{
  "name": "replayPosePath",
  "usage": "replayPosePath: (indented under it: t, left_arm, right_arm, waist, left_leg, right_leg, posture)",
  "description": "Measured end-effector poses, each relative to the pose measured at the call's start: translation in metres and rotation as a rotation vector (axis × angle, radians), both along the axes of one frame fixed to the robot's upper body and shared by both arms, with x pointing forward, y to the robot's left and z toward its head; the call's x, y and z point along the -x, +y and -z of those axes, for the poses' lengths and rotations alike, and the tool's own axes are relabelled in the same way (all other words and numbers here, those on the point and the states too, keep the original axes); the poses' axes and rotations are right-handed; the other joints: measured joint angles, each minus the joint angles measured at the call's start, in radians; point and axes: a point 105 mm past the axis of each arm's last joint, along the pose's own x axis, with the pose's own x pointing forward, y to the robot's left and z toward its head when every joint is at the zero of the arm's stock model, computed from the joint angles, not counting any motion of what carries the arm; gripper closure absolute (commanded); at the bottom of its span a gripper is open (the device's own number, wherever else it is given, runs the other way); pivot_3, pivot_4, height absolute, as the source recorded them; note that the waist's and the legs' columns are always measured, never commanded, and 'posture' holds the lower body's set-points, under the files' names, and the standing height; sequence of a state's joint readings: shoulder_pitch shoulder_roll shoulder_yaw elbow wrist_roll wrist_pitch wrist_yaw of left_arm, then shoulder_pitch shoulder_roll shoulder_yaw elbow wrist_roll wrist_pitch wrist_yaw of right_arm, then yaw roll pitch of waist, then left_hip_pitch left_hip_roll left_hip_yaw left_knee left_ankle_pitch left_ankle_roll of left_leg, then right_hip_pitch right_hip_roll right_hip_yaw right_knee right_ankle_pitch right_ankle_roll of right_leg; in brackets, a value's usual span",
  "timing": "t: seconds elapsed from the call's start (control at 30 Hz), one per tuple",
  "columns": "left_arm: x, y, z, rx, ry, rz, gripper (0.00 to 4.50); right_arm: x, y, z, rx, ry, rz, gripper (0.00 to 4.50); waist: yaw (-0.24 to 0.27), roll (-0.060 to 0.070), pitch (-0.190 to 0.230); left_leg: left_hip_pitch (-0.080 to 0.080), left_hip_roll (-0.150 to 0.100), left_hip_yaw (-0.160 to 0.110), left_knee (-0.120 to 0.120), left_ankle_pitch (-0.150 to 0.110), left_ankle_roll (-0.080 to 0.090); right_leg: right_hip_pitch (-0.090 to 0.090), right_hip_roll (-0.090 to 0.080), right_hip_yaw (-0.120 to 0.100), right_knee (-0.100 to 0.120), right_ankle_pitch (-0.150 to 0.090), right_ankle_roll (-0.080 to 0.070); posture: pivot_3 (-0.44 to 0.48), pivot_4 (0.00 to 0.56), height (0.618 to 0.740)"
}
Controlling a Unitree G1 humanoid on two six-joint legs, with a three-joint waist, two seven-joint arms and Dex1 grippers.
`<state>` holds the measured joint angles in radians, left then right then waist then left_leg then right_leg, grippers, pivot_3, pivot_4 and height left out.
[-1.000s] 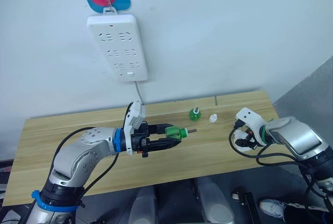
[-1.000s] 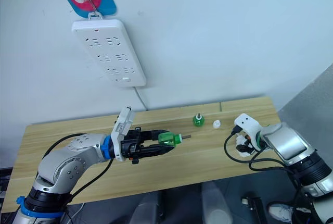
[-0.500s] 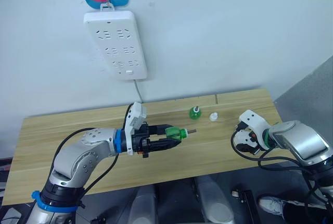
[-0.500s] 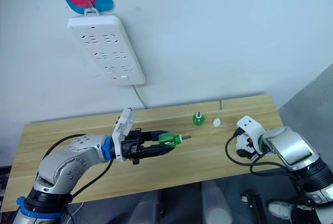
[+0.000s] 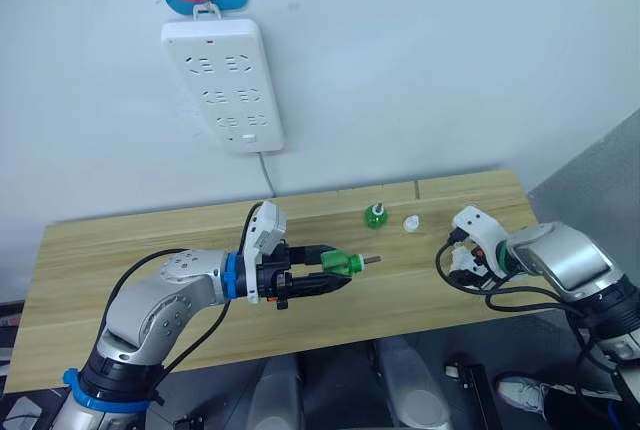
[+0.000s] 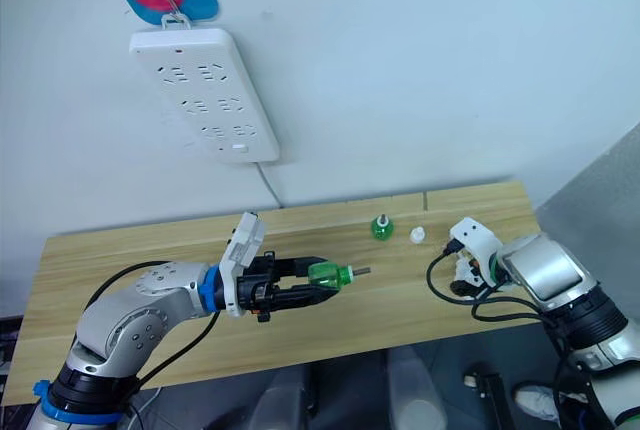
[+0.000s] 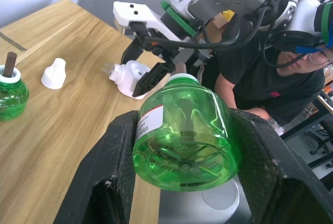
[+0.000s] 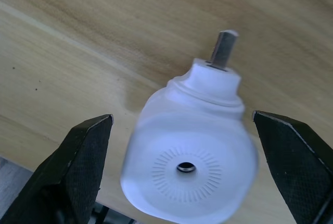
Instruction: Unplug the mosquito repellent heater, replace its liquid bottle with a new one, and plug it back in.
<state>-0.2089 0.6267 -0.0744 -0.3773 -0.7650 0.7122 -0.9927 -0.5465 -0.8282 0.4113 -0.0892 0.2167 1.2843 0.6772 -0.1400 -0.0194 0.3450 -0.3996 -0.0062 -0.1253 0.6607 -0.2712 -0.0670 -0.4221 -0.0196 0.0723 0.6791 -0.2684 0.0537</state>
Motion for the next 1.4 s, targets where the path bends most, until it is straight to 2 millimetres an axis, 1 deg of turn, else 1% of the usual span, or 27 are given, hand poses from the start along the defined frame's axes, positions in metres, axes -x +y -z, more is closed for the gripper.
replayPosePath:
  t: [0.07,0.27,0.37,0.43,0.47,0.67,0.77,0.83,0.93,1.0,1.07,1.13,1.23,1.3,1.4]
  left_arm:
    - [0.0,0.0,0.0,-0.002,-0.001,0.0,2.25]
    - [-0.001,0.001,0.001,-0.014,-0.007,-0.006,2.25]
    - [-0.001,0.001,0.001,-0.015,-0.008,-0.006,2.25]
    - [-0.001,0.001,0.002,-0.016,-0.009,-0.006,2.25]
    - [-0.001,0.001,0.001,-0.016,-0.01,-0.005,2.25]
    - [0.0,0.001,0.002,-0.019,-0.02,0.007,2.25]
    - [-0.002,0.003,0.005,-0.021,-0.01,0.004,2.25]
    - [-0.004,0.006,0.007,-0.026,0.004,0.004,2.25]
    - [-0.009,0.01,0.007,-0.023,0.013,0.003,2.25]
    - [-0.012,0.012,0.004,-0.014,0.021,0.005,2.25]
    - [-0.015,0.015,-0.001,0.0,0.035,0.008,2.25]
    - [-0.016,0.019,-0.007,0.011,0.06,0.022,2.25]
    - [-0.017,0.025,-0.022,0.025,0.086,0.058,2.25]
    - [-0.02,0.03,-0.034,0.027,0.094,0.086,2.25]
    - [-0.024,0.034,-0.053,0.017,0.08,0.13,2.25]
  right_arm:
    - [0.001,-0.003,0.003,0.004,0.012,0.008,0.0]
    - [-0.001,-0.004,0.001,0.003,0.017,0.022,0.0]
    - [-0.001,-0.002,0.002,-0.004,0.022,0.02,0.54]
    - [-0.001,-0.002,0.0,-0.003,0.017,0.021,1.22]
    - [-0.002,-0.002,-0.001,-0.002,0.011,0.022,1.36]
    - [-0.001,-0.003,0.0,-0.004,0.01,0.023,1.37]
    - [-0.001,-0.006,-0.006,-0.033,-0.012,0.044,1.37]
    - [-0.004,-0.008,-0.019,-0.09,-0.051,0.064,1.37]
    - [-0.006,-0.008,-0.049,-0.197,-0.131,0.076,1.37]
    - [0.001,-0.005,-0.062,-0.284,-0.157,0.065,1.37]
    - [0.012,-0.001,-0.07,-0.392,-0.157,0.051,1.37]
    - [0.017,0.005,-0.083,-0.534,-0.178,0.053,1.37]
    - [0.024,0.011,-0.11,-0.732,-0.225,0.036,1.37]
    - [0.029,0.019,-0.13,-0.868,-0.268,-0.017,1.37]
    - [0.043,0.032,-0.143,-1.006,-0.232,-0.104,1.37]
  waist:
    - [0.0,0.0,0.0]
    - [-0.001,0.0,0.0]
    - [-0.001,0.0,0.0]
    - [-0.001,0.0,0.0]
    - [-0.001,-0.001,0.0]
    - [-0.001,-0.001,0.0]
    - [0.0,-0.001,0.0]
    - [0.0,-0.001,0.0]
    - [0.0,-0.001,-0.001]
    - [0.001,-0.001,-0.001]
    - [0.002,-0.001,-0.001]
    - [0.001,-0.001,-0.002]
    - [0.0,-0.001,-0.002]
    - [-0.002,0.0,-0.004]
    - [-0.002,0.0,-0.006]
  left_leg:
    - [0.0,0.0,0.0,0.0,0.0,0.0]
    - [0.0,0.0,0.0,0.0,0.0,0.0]
    - [0.0,0.0,0.0,0.0,0.0,0.0]
    - [0.0,0.0,0.0,0.0,0.0,0.0]
    - [0.0,0.0,0.0,0.0,0.0,0.0]
    - [0.0,0.0,0.0,0.0,0.0,0.0]
    - [0.0,0.0,0.0,0.0,0.0,0.0]
    - [-0.001,0.0,0.0,0.0,0.0,0.0]
    - [-0.001,0.0,-0.001,0.0,0.0,0.0]
    - [-0.001,0.0,-0.001,0.0,0.0,0.0]
    - [-0.001,0.0,-0.002,0.0,0.0,0.0]
    - [-0.002,-0.001,-0.002,0.0,0.0,0.0]
    - [-0.001,-0.001,-0.001,0.001,0.0,0.0]
    - [-0.001,-0.001,-0.001,0.001,0.0,0.0]
    - [-0.001,-0.001,-0.001,0.001,0.0,0.0]
  right_leg:
    - [0.0,0.0,0.0,0.0,0.0,0.0]
    - [0.0,0.0,0.0,0.0,0.0,0.0]
    - [0.0,0.0,0.0,0.0,0.0,0.0]
    - [0.0,0.0,0.0,0.0,0.0,0.0]
    - [0.0,0.0,0.0,0.0,0.0,0.0]
    - [0.0,0.0,0.0,0.0,0.0,0.0]
    - [0.0,0.0,0.0,0.0,0.001,-0.001]
    - [-0.001,0.0,0.0,0.0,0.001,-0.001]
    - [-0.001,0.0,-0.001,0.0,0.001,-0.001]
    - [-0.001,0.0,-0.002,0.0,0.001,-0.001]
    - [0.0,0.0,-0.003,0.0,0.001,-0.001]
    - [0.0,-0.001,-0.003,0.0,0.001,-0.001]
    - [0.0,-0.001,-0.002,0.001,0.002,0.0]
    - [0.0,0.0,-0.002,0.001,0.002,0.0]
    - [0.0,0.0,-0.002,0.001,0.002,-0.001]
  posture:
    - [-0.237,0.362,0.74]
    - [-0.236,0.359,0.74]
    - [-0.237,0.356,0.74]
    - [-0.239,0.353,0.74]
    - [-0.239,0.35,0.74]
    - [-0.239,0.338,0.74]
    - [-0.24,0.324,0.74]
    - [-0.242,0.314,0.74]
    - [-0.244,0.301,0.74]
    - [-0.244,0.29,0.74]
    - [-0.244,0.279,0.74]
    - [-0.244,0.269,0.74]
    - [-0.244,0.254,0.74]
    - [-0.24,0.245,0.74]
    - [-0.233,0.23,0.74]
